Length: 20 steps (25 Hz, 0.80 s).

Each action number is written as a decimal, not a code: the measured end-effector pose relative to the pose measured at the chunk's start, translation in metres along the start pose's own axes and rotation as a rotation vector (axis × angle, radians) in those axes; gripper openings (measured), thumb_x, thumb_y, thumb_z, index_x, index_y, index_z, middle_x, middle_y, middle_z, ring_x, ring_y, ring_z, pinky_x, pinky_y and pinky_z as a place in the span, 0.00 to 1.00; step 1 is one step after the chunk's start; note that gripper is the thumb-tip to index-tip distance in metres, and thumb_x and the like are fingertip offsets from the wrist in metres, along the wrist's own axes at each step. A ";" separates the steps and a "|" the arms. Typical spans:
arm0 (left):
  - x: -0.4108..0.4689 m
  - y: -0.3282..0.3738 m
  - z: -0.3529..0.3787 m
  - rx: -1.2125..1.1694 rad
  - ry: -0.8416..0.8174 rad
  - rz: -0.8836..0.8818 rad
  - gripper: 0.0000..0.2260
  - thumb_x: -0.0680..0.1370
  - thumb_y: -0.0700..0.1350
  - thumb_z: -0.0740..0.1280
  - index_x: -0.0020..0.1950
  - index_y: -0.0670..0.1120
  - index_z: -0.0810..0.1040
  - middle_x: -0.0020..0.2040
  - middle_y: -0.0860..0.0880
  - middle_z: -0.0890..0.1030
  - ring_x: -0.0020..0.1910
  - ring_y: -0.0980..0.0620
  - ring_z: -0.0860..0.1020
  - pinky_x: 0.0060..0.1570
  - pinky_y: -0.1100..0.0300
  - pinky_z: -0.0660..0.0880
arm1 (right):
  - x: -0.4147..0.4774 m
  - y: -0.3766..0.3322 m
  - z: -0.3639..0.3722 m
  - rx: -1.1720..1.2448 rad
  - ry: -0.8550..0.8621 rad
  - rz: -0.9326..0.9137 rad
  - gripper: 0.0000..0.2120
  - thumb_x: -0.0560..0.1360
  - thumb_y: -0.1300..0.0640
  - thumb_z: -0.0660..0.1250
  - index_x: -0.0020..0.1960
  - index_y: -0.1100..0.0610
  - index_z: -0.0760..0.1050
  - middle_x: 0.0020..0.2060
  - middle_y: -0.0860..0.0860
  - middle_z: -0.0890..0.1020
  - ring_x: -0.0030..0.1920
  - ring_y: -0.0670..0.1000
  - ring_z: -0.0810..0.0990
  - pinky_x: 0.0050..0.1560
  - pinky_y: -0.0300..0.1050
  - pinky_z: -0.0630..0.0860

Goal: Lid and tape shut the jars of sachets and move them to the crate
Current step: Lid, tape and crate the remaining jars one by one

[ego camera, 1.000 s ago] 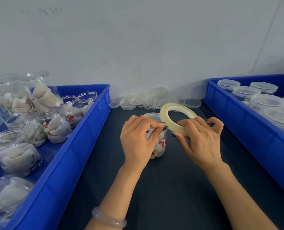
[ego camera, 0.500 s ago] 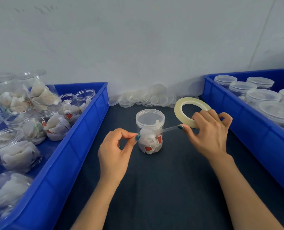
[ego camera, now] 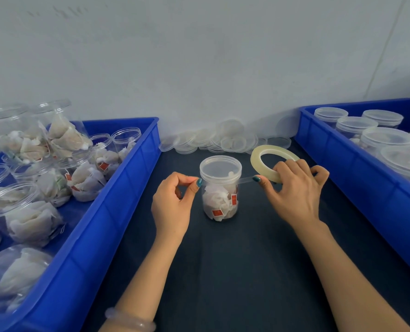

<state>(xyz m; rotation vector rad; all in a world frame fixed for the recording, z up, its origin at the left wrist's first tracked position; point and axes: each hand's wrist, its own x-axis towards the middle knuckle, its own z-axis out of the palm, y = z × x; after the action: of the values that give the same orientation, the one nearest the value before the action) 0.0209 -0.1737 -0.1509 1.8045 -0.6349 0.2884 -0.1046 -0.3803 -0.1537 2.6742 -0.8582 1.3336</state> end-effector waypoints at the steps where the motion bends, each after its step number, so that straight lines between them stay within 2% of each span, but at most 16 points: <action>1: 0.003 0.000 0.003 -0.015 -0.007 0.008 0.04 0.77 0.49 0.71 0.45 0.57 0.77 0.41 0.59 0.80 0.37 0.56 0.73 0.39 0.60 0.72 | 0.000 -0.001 0.001 0.003 0.006 0.005 0.27 0.77 0.31 0.51 0.40 0.54 0.73 0.38 0.47 0.74 0.44 0.52 0.72 0.52 0.51 0.58; 3: 0.008 0.001 0.008 -0.081 -0.045 0.031 0.07 0.76 0.50 0.71 0.48 0.57 0.74 0.45 0.59 0.79 0.43 0.56 0.77 0.43 0.64 0.74 | 0.001 -0.002 0.001 0.012 0.016 0.011 0.27 0.77 0.32 0.52 0.40 0.53 0.73 0.38 0.47 0.74 0.44 0.52 0.72 0.52 0.51 0.58; 5: 0.014 0.000 0.012 -0.134 -0.115 0.057 0.12 0.74 0.53 0.70 0.55 0.53 0.73 0.50 0.58 0.79 0.48 0.59 0.78 0.48 0.68 0.74 | 0.001 -0.003 0.001 0.018 0.008 0.011 0.27 0.77 0.32 0.51 0.40 0.53 0.73 0.38 0.47 0.74 0.45 0.52 0.73 0.52 0.51 0.58; 9: 0.028 -0.014 0.018 -0.223 -0.313 0.092 0.28 0.74 0.56 0.67 0.70 0.44 0.70 0.67 0.55 0.74 0.63 0.61 0.76 0.64 0.65 0.72 | 0.001 -0.006 0.001 0.058 -0.004 0.020 0.27 0.76 0.32 0.52 0.41 0.54 0.74 0.38 0.47 0.75 0.44 0.52 0.73 0.53 0.52 0.58; 11: 0.034 -0.019 0.022 -0.302 -0.437 0.096 0.30 0.74 0.56 0.66 0.74 0.46 0.67 0.69 0.60 0.74 0.68 0.63 0.73 0.65 0.68 0.70 | 0.001 -0.006 0.001 0.072 -0.009 0.024 0.27 0.76 0.32 0.52 0.41 0.54 0.74 0.39 0.47 0.75 0.44 0.52 0.73 0.53 0.52 0.58; 13: 0.040 -0.023 0.028 -0.355 -0.504 0.034 0.24 0.77 0.57 0.68 0.71 0.52 0.73 0.65 0.63 0.78 0.66 0.64 0.74 0.60 0.70 0.72 | 0.001 -0.006 0.000 0.083 -0.024 0.034 0.27 0.76 0.31 0.52 0.41 0.53 0.74 0.39 0.46 0.75 0.45 0.51 0.73 0.53 0.52 0.58; 15: 0.041 -0.023 0.033 -0.442 -0.511 -0.114 0.18 0.75 0.62 0.69 0.62 0.57 0.80 0.62 0.58 0.82 0.63 0.57 0.78 0.58 0.63 0.77 | 0.001 -0.005 0.000 0.100 -0.038 0.050 0.27 0.76 0.31 0.51 0.42 0.53 0.75 0.39 0.46 0.74 0.45 0.51 0.72 0.53 0.52 0.58; 17: 0.041 -0.022 0.037 -0.518 -0.452 -0.284 0.15 0.75 0.62 0.67 0.56 0.55 0.83 0.57 0.52 0.84 0.62 0.48 0.80 0.56 0.56 0.79 | 0.002 -0.005 0.000 0.110 -0.052 0.066 0.27 0.77 0.31 0.52 0.42 0.53 0.75 0.39 0.45 0.74 0.45 0.51 0.72 0.53 0.52 0.58; 19: 0.039 -0.021 0.039 -0.548 -0.317 -0.318 0.13 0.82 0.57 0.61 0.57 0.53 0.82 0.55 0.52 0.85 0.62 0.48 0.80 0.52 0.60 0.80 | 0.002 -0.007 -0.001 0.123 -0.064 0.076 0.26 0.78 0.32 0.54 0.42 0.53 0.75 0.40 0.46 0.75 0.45 0.51 0.73 0.53 0.53 0.59; 20: 0.036 -0.018 0.038 -0.579 -0.265 -0.282 0.17 0.82 0.59 0.58 0.60 0.52 0.80 0.57 0.53 0.85 0.62 0.51 0.80 0.54 0.61 0.80 | 0.002 -0.007 -0.001 0.125 -0.061 0.077 0.25 0.77 0.32 0.54 0.42 0.52 0.74 0.40 0.46 0.75 0.45 0.51 0.73 0.53 0.53 0.59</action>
<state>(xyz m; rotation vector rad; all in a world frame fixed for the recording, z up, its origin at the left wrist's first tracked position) 0.0561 -0.2159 -0.1601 1.3505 -0.5640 -0.3065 -0.1008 -0.3752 -0.1503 2.8170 -0.9231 1.3722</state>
